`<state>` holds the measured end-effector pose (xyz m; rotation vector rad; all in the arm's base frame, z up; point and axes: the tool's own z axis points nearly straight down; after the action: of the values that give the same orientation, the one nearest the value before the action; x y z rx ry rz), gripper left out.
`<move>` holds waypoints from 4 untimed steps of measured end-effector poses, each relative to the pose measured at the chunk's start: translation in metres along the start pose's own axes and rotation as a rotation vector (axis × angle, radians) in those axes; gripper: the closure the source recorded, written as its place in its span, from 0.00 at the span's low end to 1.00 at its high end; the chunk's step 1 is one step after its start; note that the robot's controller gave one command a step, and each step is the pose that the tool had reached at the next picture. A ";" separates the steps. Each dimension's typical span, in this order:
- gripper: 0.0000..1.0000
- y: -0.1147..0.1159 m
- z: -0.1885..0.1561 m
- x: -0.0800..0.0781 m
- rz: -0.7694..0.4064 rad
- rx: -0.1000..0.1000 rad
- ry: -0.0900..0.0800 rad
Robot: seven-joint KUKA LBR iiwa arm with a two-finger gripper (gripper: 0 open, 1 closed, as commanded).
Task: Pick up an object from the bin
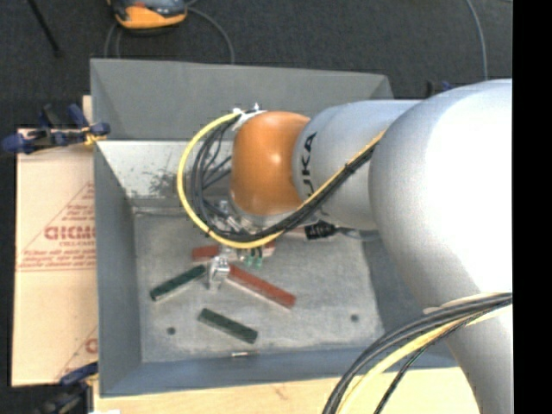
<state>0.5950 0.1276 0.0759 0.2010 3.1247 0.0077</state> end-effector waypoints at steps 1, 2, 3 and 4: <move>0.00 0.038 0.000 0.015 -0.157 0.006 -0.005; 0.00 0.015 -0.001 0.004 -0.031 -0.001 0.005; 1.00 0.037 -0.003 0.012 -0.156 0.004 0.003; 1.00 0.037 -0.003 0.012 -0.155 0.004 0.003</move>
Offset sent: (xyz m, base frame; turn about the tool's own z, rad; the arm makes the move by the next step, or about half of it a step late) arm 0.0000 0.0000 0.0000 0.0000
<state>0.5880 0.1657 0.0792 -0.0409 3.1338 0.0008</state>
